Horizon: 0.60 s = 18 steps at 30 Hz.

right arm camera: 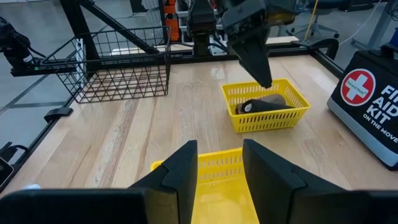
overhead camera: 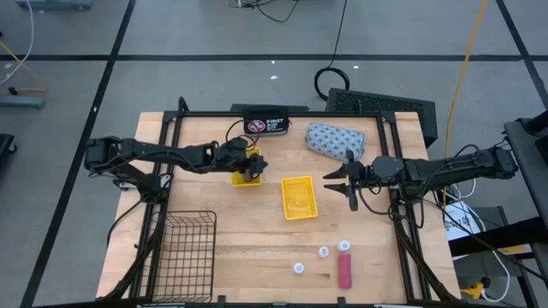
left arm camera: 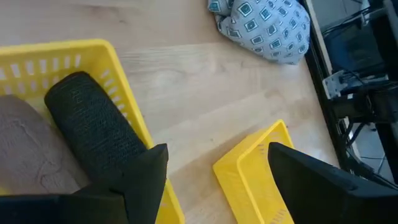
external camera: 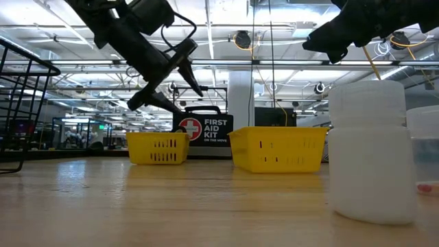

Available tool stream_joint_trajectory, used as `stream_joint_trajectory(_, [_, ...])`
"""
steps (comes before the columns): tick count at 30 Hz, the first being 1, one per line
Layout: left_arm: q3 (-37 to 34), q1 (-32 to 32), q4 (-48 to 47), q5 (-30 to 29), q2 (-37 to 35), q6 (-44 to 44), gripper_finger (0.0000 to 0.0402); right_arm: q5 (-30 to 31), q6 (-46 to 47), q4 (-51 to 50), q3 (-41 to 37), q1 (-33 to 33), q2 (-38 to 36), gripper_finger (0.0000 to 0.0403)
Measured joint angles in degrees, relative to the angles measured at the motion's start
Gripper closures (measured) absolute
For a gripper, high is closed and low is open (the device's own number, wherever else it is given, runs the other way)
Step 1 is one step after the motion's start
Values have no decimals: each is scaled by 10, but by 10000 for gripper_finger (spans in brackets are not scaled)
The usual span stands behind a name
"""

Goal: Pick & Place Medicine items
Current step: Put the black bandage into the left yellow basket

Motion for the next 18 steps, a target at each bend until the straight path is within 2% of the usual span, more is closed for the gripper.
stream_joint_trajectory(11, [0, -22, 4, -15, 69, -33, 112, 1, 0, 0, 0, 0, 0, 287])
stream_joint_trajectory(18, [0, -20, -2, -25, 66, -19, 122, 2, 0, 0, 0, 0, 0, 287])
